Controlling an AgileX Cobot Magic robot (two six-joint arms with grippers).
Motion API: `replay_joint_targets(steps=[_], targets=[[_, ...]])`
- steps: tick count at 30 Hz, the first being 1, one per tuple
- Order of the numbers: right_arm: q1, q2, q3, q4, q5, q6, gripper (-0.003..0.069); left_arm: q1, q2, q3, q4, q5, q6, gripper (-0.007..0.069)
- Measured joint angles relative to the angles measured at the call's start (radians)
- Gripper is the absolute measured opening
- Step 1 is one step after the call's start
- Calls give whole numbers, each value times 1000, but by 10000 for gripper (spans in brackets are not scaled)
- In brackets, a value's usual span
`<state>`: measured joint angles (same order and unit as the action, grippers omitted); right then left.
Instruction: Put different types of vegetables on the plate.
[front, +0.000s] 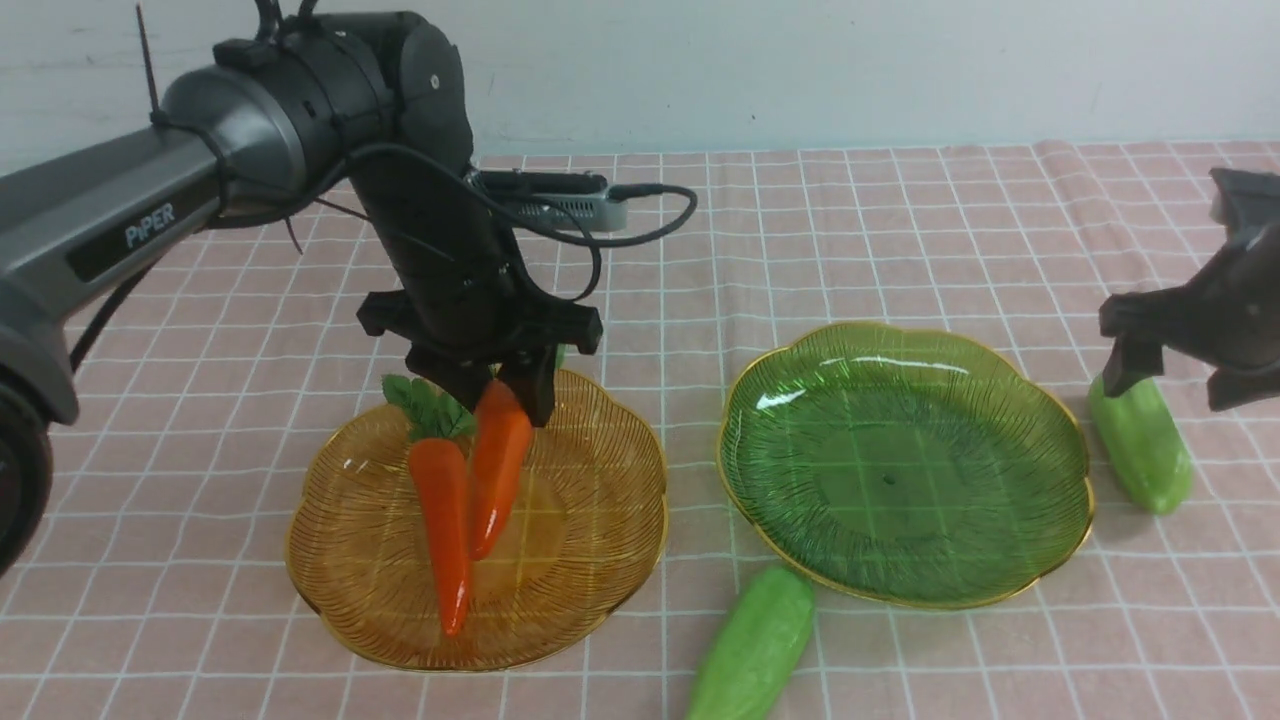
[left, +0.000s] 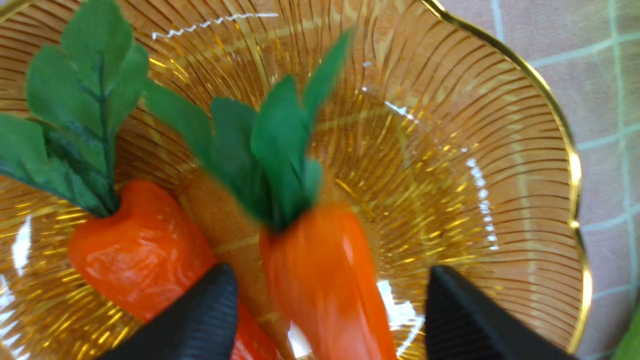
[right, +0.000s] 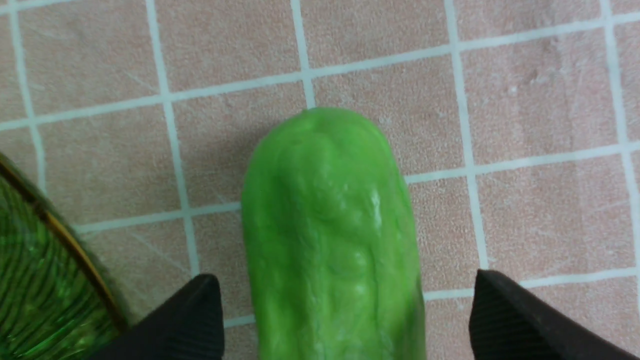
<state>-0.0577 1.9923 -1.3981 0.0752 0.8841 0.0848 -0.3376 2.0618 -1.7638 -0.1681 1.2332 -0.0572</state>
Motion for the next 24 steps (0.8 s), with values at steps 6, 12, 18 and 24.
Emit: replay_joint_targets(steps=[6,12,18,24], targets=[[0,39,-4,-1,3,-12,449,0,3,0,35,-5,-18,534],[-12,18,-63,-27,99,-12,399,0,-37,3,57,-5,-30,376],[-20,-71,-149,21,200,-13,399,0,-163,7,60,-5,-11,46],[77,-190,-187,250,249,-93,399,0,-394,120,70,-4,-9,-3]])
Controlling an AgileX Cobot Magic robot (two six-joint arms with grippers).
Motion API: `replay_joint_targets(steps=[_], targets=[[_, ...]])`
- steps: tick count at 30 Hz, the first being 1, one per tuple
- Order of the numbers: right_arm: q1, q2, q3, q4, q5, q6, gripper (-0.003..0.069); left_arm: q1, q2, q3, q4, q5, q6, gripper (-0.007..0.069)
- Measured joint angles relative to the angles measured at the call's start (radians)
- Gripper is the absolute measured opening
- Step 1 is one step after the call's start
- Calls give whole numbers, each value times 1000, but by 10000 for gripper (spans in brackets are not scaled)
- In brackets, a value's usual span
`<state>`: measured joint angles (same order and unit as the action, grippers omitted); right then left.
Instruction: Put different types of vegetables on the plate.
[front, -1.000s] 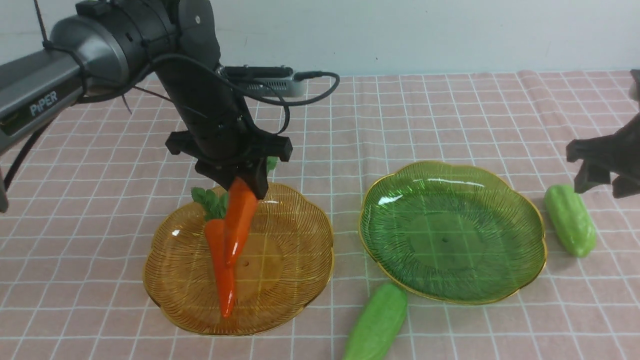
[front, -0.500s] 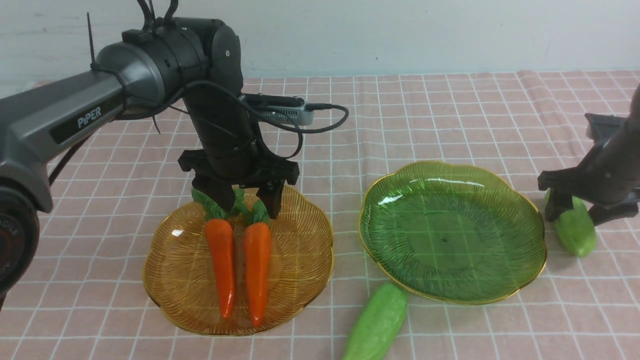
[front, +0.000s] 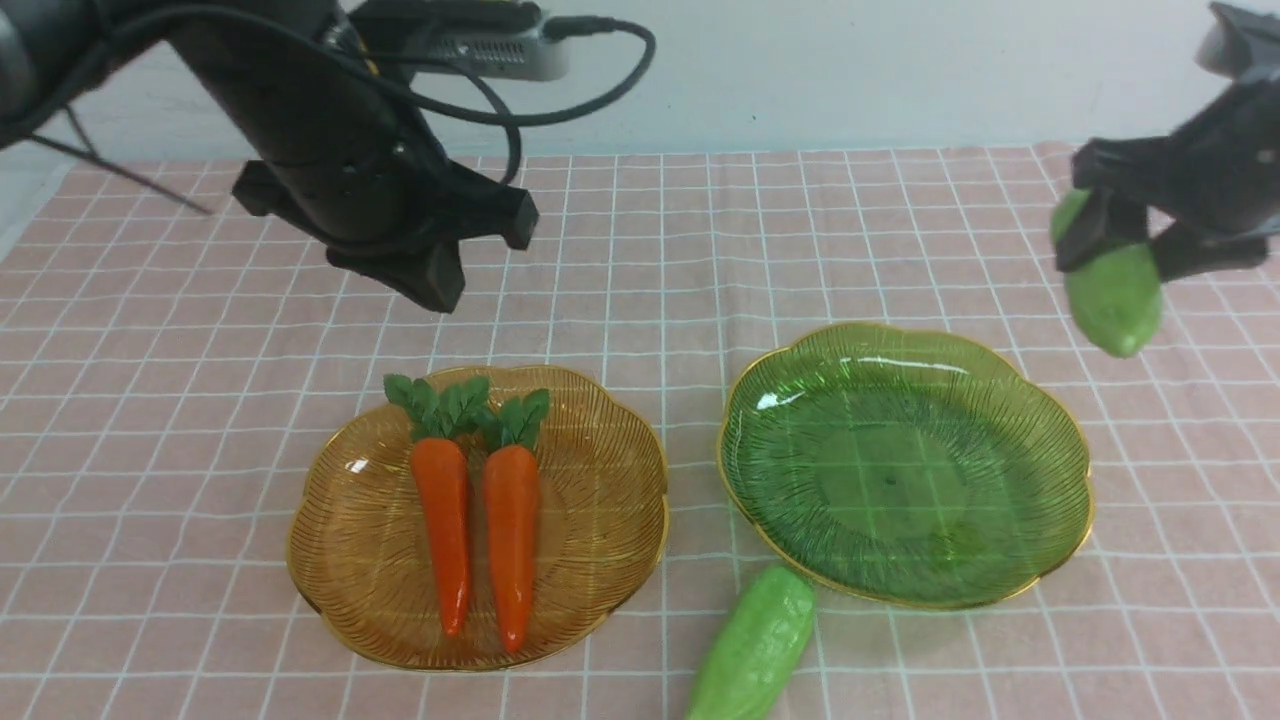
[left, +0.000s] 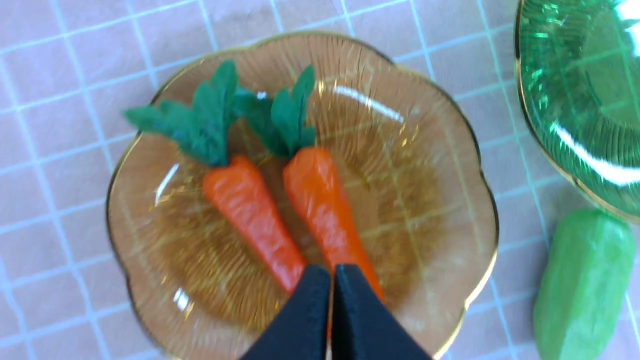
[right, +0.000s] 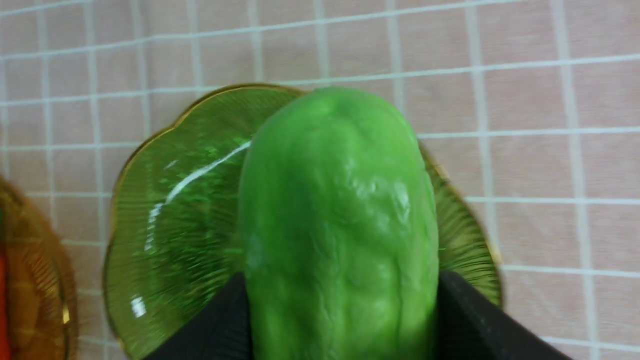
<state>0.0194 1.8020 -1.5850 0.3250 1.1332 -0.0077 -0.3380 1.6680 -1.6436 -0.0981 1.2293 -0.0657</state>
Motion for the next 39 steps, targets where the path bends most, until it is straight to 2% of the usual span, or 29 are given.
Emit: replay_joint_targets(steps=[5,7,9,13,16,24,26,27,30,33,35,39], targets=[[187,78,0,15,10,0,399,0,-204,223,25,1,0,-3],[228,123,0,10,6,28,399,0,-272,306,31,4,-1,-3],[253,170,0,6,-8,71,416,0,-384,413,32,10,-9,-3],[267,198,1,-30,-11,107,517,0,-553,529,32,17,-16,-3],[271,198,-24,-38,62,125,578,0,-672,584,35,18,-21,-3],[368,123,-22,-44,85,157,591,0,-830,637,50,21,-22,-3],[416,86,-7,-49,86,164,591,0,-856,645,54,22,-22,-3],[470,54,10,-67,88,178,591,0,-876,651,58,23,-22,-3],[614,22,67,-135,93,296,591,0,-931,681,78,24,-22,-3],[699,35,106,-214,95,431,591,0,-972,719,84,25,-22,-3],[727,64,117,-253,95,528,591,0,-986,732,84,28,-22,-3],[728,101,117,-271,92,600,591,0,-988,738,84,27,-22,-3]])
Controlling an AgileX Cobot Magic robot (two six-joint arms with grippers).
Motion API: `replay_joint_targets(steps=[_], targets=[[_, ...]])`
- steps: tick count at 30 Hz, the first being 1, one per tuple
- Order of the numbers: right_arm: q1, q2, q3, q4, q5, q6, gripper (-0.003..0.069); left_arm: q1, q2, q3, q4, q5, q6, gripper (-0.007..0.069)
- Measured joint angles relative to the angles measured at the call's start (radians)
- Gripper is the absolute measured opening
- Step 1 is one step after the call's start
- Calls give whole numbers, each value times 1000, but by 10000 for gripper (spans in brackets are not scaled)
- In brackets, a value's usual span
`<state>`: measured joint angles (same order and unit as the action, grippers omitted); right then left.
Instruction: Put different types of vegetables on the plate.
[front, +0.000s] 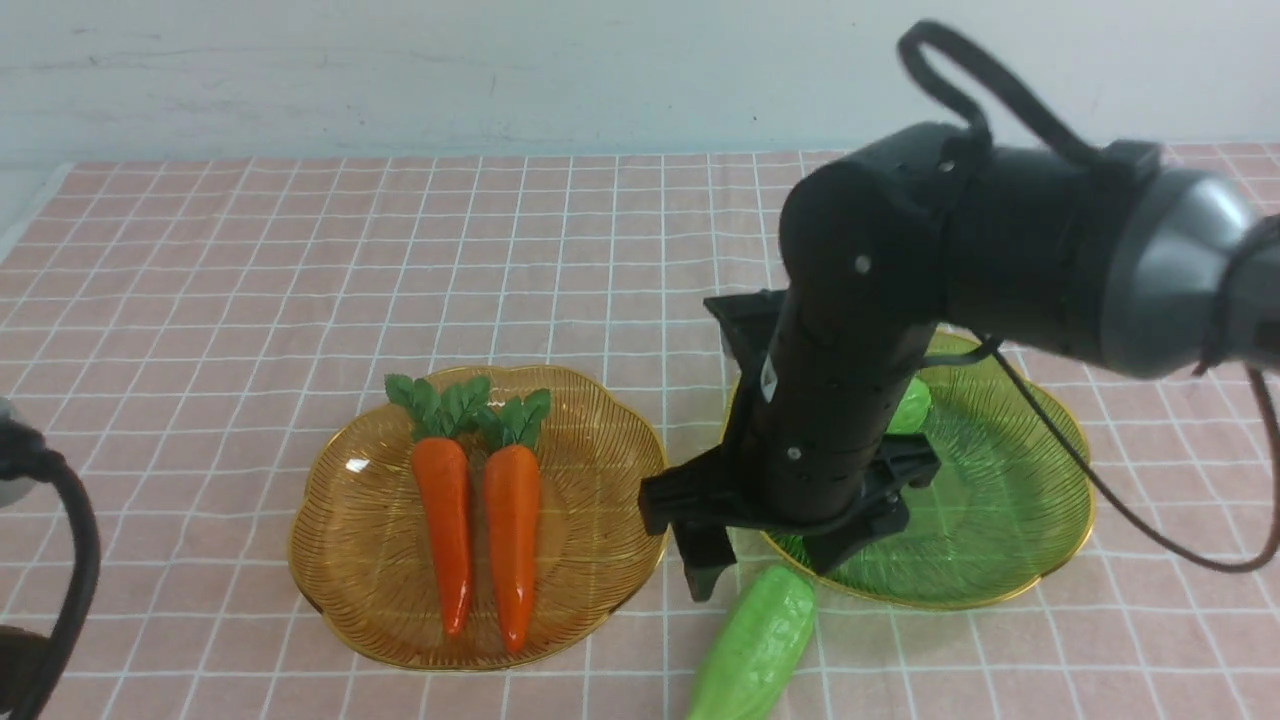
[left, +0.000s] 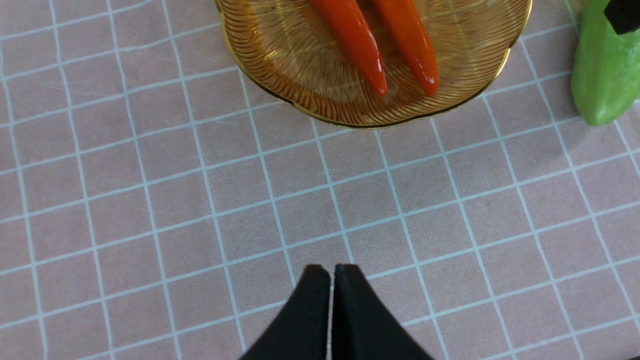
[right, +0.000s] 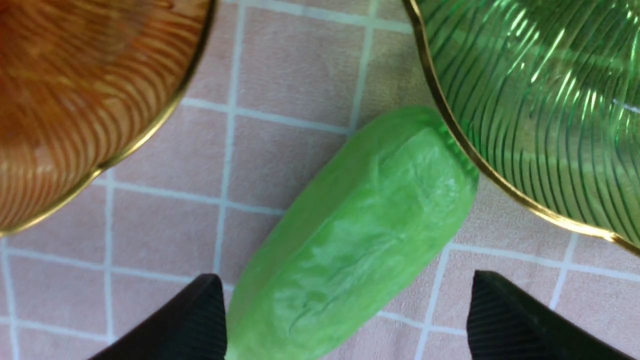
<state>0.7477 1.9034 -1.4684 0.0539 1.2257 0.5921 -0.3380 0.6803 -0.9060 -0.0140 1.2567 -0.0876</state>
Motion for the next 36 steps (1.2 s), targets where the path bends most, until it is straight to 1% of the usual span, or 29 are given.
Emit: replay_joint_targets(steps=[2,8,18,23,25,26,30,36], targets=[[-6,31,0,-2,0,36,591,0,0,1,0,0,0,-3],[-30,82,0,12,-4,69,591,0,-2,1,-1,0,0,-3],[-49,107,0,86,-8,74,591,0,-8,1,-1,0,0,-3],[-49,140,0,103,-8,65,587,0,-8,1,-1,0,0,-3],[-49,157,0,103,-9,44,566,0,-8,1,-1,0,0,-3],[-49,163,0,103,-10,30,540,0,-8,1,-1,0,0,-3],[-49,163,0,103,-11,-12,400,0,-8,1,-1,0,0,-3],[-42,115,0,111,-11,-50,408,0,-12,1,-2,0,0,-3]])
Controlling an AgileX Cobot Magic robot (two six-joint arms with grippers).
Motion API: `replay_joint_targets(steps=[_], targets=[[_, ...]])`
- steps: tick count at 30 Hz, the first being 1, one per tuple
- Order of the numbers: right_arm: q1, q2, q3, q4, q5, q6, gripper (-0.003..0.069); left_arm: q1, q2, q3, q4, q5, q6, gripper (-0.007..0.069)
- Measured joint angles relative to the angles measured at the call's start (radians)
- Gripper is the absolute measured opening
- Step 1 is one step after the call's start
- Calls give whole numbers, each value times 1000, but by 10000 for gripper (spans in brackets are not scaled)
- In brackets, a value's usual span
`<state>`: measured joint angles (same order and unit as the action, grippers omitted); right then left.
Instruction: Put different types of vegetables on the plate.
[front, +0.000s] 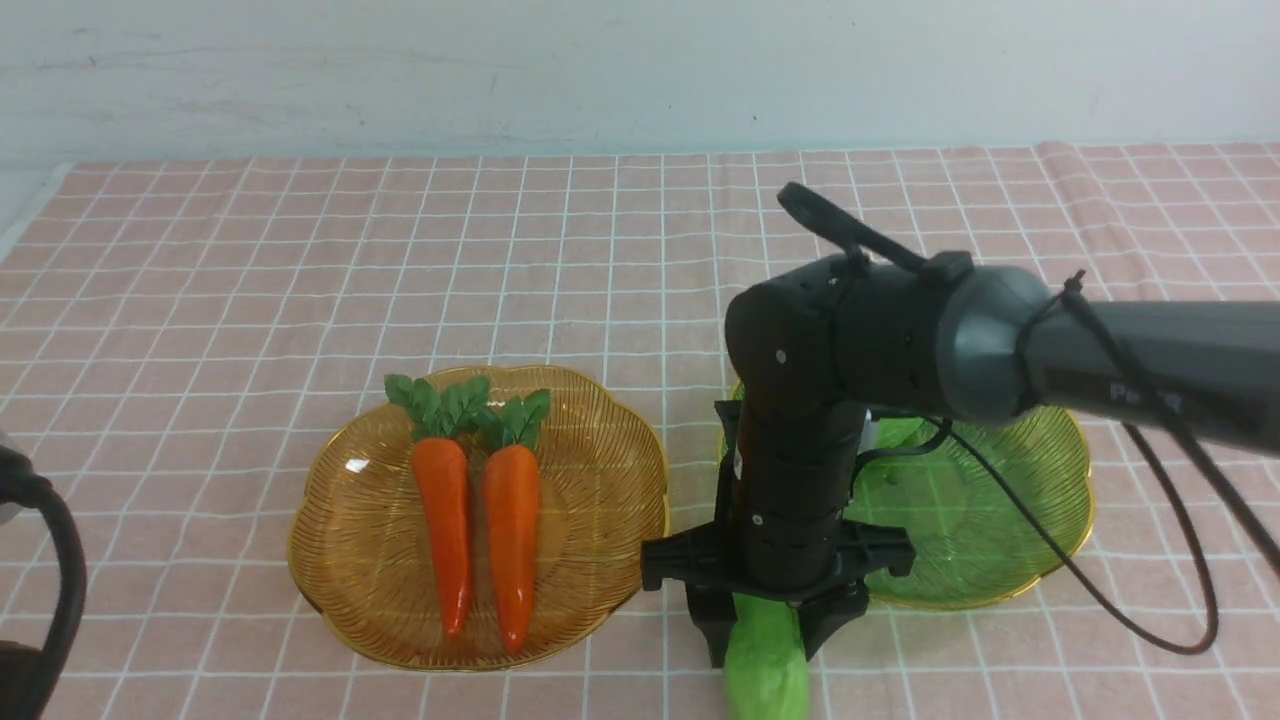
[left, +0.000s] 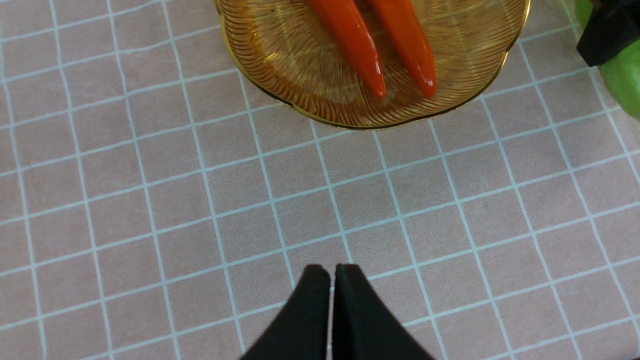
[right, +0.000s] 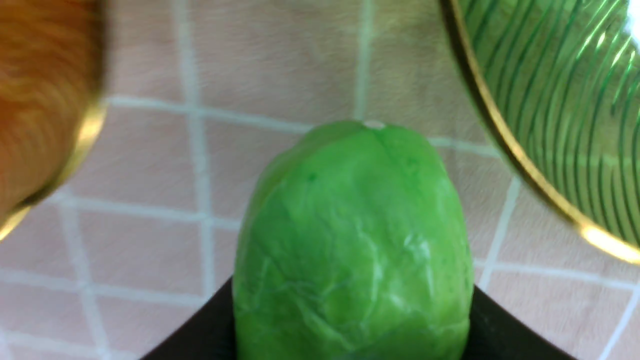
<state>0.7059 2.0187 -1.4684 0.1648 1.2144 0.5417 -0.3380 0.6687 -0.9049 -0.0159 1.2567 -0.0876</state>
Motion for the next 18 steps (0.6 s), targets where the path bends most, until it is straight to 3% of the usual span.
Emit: replay_joint_targets(steps=[5,10,12,18], targets=[[23,-127,2,-3,2,-66,408,0,-17,0,0,0,0,-3],[1,-200,2,-135,7,-67,408,0,-26,0,0,0,0,-3],[-77,-221,2,-219,7,-51,408,0,-26,0,-1,0,0,-3],[-256,-208,3,-253,-13,-48,408,0,-26,0,-1,0,-5,-3]])
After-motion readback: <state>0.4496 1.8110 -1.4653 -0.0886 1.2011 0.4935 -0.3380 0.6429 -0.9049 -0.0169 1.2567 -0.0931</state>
